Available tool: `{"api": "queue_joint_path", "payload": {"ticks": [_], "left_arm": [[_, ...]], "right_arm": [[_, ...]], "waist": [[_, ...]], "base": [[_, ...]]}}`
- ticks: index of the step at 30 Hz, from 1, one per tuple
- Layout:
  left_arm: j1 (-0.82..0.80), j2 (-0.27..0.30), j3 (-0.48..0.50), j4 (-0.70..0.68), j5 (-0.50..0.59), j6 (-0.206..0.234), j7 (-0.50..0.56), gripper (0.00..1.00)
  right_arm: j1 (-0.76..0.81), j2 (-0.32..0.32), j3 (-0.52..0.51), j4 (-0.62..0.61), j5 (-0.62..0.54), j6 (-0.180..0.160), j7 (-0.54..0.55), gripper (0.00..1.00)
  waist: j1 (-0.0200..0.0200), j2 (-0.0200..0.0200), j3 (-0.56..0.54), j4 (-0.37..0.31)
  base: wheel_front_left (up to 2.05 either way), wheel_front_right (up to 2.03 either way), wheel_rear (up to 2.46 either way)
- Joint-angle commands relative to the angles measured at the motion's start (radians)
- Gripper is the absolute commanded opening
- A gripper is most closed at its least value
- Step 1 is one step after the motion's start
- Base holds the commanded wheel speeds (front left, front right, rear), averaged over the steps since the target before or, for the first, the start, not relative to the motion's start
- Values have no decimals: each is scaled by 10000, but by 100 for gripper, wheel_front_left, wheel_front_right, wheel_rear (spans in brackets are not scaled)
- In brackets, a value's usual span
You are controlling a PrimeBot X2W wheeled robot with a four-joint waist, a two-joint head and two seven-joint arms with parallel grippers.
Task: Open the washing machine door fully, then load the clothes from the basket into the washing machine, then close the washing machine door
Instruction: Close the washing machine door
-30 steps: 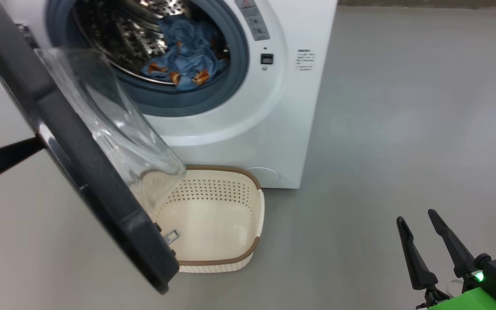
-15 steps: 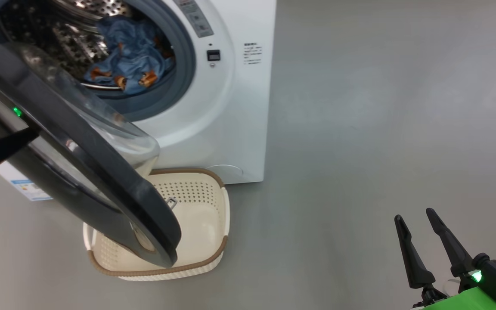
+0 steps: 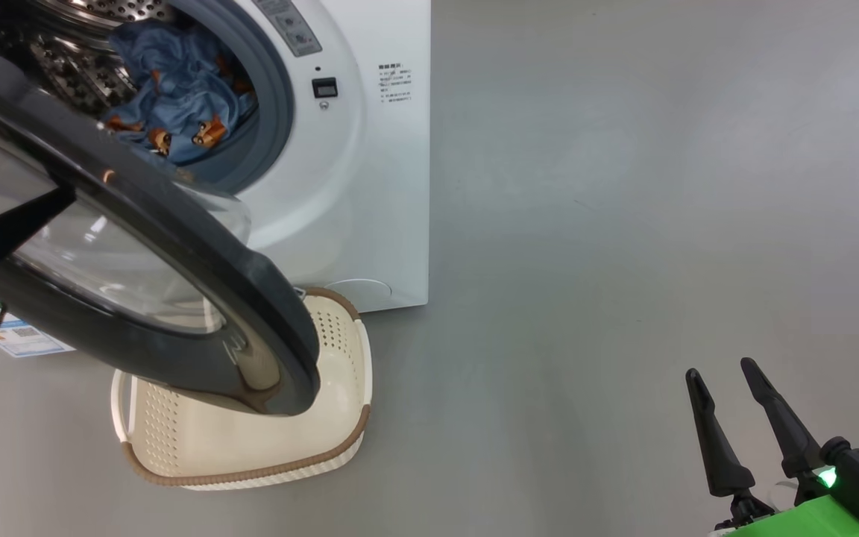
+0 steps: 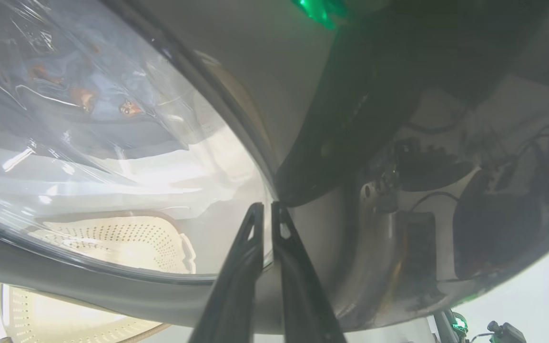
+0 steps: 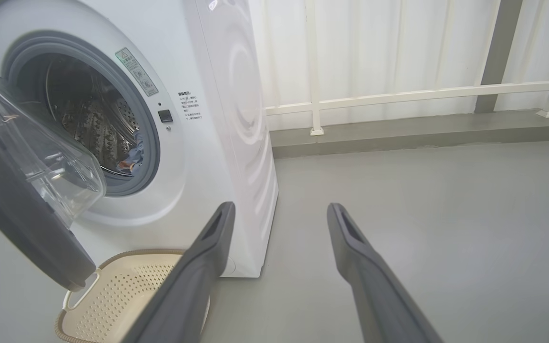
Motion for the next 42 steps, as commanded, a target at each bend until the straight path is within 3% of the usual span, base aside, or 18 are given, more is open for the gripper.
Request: {"api": "queue_joint_path", "payload": {"ticks": [1, 18, 29, 30, 32, 37, 39, 40, 41, 42], "left_arm": [[-553, 496, 396, -212, 45, -81, -123, 0], [491, 566, 389, -542, -129, -81, -1164, 0], [1690, 605, 464, -719, 73, -81, -2687, 0], [1829, 612, 464, -700, 120, -81, -2882, 7], [2151, 580, 417, -710, 71, -81, -3120, 4], [2970, 539, 389, -680, 151, -81, -4068, 47], [3329, 491, 334, -681, 225, -81, -4505, 81], [3493, 453, 338, -652, 225, -81, -4738, 93], [3653, 439, 304, -628, 254, -81, -4933, 100], [3816, 383, 290, -619, 250, -81, -5140, 100]], "right_arm": [[-240, -148, 178, -247, -119, 71, -80, 100], [-121, -278, 223, -200, -79, 71, -80, 100], [2, -429, 288, -189, -35, 71, -80, 100], [7, -434, 289, -191, -31, 71, -80, 100], [28, -448, 305, -194, -27, 71, -80, 100], [68, -456, 307, -194, -22, 71, -80, 100], [89, -464, 313, -189, -15, 71, -80, 100], [97, -468, 314, -188, -13, 71, -80, 100], [105, -473, 309, -190, -10, 71, -80, 100], [114, -483, 307, -191, -8, 71, -80, 100]], "waist": [[0, -1, -24, 52], [0, -1, -375, 803], [0, -1, -655, 1455], [0, -1, -668, 1506], [0, -1, -698, 1598], [0, -1, -750, 1784], [0, -1, -777, 1853], [0, -1, -787, 1885], [0, -1, -792, 1920], [0, -1, -809, 1961]], "base": [[0, 0, 0], [0, 0, 0], [0, 0, 0], [0, 0, 0], [0, 0, 0], [0, 0, 0], [0, 0, 0], [0, 0, 0], [0, 0, 0], [0, 0, 0]]}}
